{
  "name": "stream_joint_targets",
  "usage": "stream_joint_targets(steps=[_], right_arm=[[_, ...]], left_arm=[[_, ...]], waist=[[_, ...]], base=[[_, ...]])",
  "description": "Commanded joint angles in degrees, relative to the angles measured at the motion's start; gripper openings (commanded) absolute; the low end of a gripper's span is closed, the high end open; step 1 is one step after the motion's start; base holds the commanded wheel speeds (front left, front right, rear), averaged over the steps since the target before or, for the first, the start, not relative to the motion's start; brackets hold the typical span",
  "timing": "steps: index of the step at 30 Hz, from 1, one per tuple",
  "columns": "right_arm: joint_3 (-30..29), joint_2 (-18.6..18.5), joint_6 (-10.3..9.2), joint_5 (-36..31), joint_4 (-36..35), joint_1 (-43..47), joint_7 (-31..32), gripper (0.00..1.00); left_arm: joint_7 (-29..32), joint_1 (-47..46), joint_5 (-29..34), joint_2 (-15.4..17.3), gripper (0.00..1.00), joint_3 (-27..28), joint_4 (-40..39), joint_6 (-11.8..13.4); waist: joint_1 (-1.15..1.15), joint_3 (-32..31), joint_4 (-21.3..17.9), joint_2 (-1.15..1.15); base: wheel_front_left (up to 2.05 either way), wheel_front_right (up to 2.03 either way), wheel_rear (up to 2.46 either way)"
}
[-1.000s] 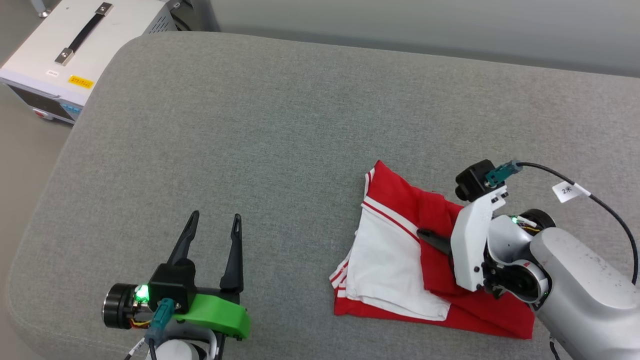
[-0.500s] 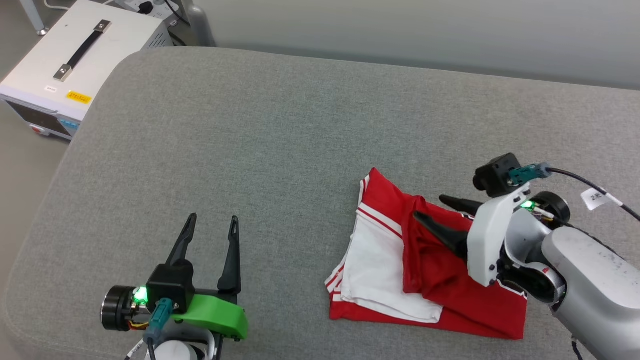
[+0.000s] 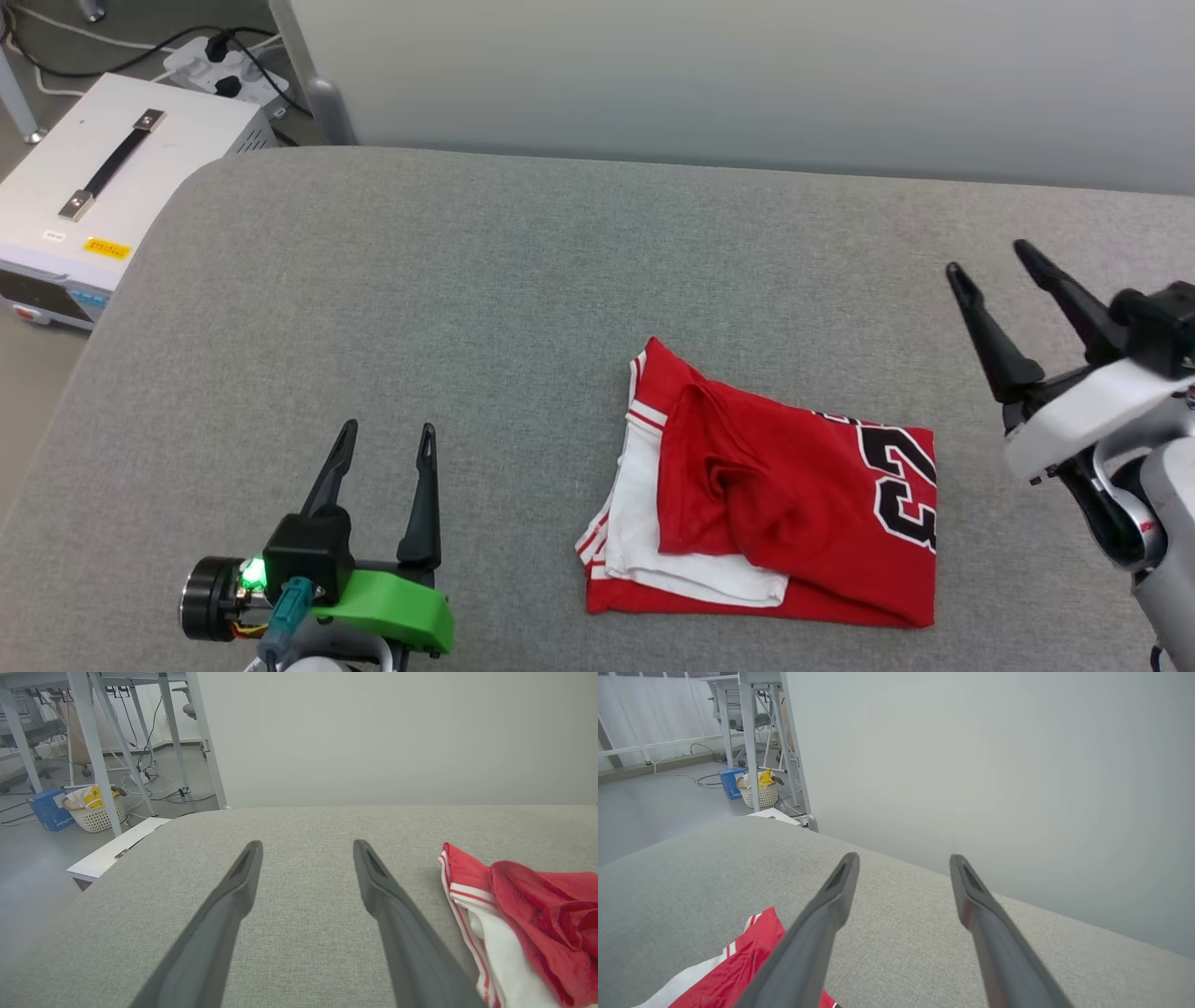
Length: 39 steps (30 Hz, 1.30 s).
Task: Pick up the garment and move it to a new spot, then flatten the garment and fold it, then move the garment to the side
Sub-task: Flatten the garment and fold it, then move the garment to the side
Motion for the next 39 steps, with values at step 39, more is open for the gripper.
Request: stream_joint_targets(steps=[39], right_arm=[[-27.8,25.4,-0.05,-26.2,-16.7,33.5,-3.8,1.00]], left_arm=[[-0.3,5.4,0.3,0.0,1.00,0.4,-1.3,-0.2]], waist=[[0.00,-5.5,-0.1,0.00]], base=[[0.00,0.00,0.00]])
